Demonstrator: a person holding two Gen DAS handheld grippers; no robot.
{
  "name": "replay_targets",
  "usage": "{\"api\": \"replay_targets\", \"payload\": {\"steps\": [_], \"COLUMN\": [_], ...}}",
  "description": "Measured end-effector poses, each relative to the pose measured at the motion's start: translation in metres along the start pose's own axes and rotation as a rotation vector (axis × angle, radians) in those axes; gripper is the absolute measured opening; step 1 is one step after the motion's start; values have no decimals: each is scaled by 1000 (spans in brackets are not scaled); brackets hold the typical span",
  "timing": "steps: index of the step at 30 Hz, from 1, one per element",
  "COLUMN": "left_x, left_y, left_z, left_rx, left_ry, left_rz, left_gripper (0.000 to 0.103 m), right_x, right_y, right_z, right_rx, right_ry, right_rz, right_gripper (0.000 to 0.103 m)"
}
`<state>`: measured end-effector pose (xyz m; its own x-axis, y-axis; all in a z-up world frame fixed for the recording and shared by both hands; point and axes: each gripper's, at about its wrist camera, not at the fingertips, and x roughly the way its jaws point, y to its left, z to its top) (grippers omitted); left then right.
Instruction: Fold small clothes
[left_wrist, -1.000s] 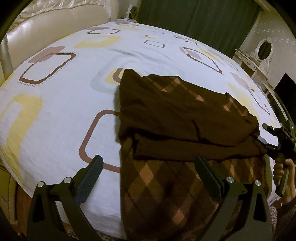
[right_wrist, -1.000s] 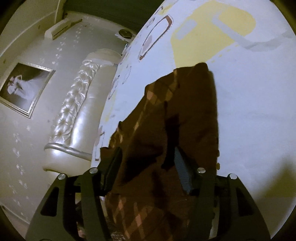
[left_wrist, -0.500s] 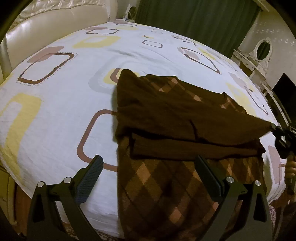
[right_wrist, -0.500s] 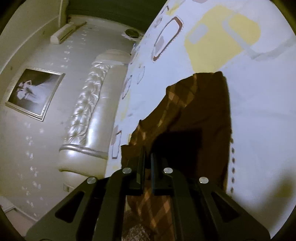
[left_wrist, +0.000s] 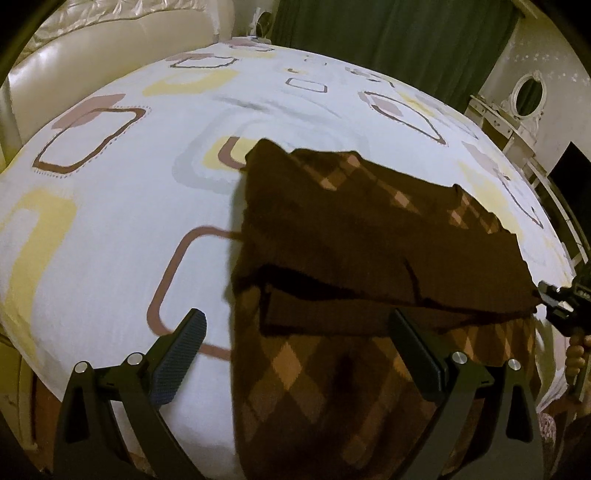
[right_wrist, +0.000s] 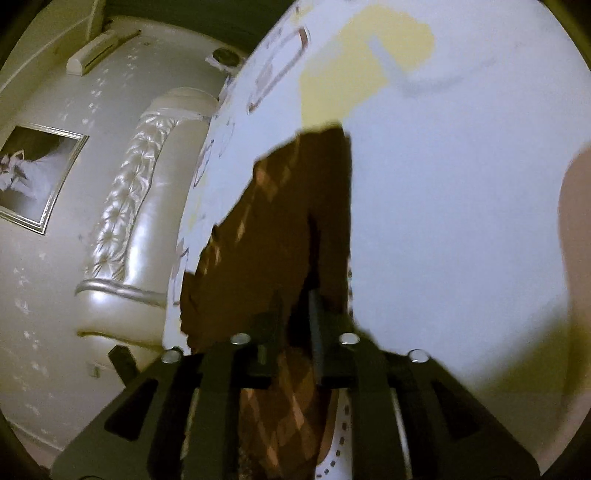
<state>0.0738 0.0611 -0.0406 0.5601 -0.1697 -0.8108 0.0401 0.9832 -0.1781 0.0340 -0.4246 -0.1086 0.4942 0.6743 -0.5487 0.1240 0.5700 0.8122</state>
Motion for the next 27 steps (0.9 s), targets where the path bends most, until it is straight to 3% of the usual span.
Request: {"api": "replay_targets", "payload": {"steps": [4,7,9,14,16,19,22,25,27], "left_x": [4,9,13,13,12,20,34,48,47], "left_y": [-5,-1,6,24,29,34,41,54,57], "left_z": [12,17,18,23,28,36,35,30,27], "left_rx": [15,-3,-23,-83,-102,-112,-107,-147,-146], "left_ry": [-28,-34,-32,-72,-95,-97,-65,-14,-24], "left_rz": [5,5,4,0,-17,-23,9,11,-5], "left_gripper": [98,98,98,98,98,98,98,98,98], "right_x": [6,18,35,99,133,189,252,302,335], "right_y": [8,30,52,114,146,193,228,251,258], "right_z": [11,13,14,19,18,16,15,10,7], "right_rx": [-17,-50,-93,-205,-261,-338,-332,-352,-357], "right_ry": [-52,-74,-38,113,197,297,436,510,564], "right_rz": [-52,-16,30,105,140,155,219,192,151], "right_gripper": [22,22,22,31,40,44,47,50,51]}}
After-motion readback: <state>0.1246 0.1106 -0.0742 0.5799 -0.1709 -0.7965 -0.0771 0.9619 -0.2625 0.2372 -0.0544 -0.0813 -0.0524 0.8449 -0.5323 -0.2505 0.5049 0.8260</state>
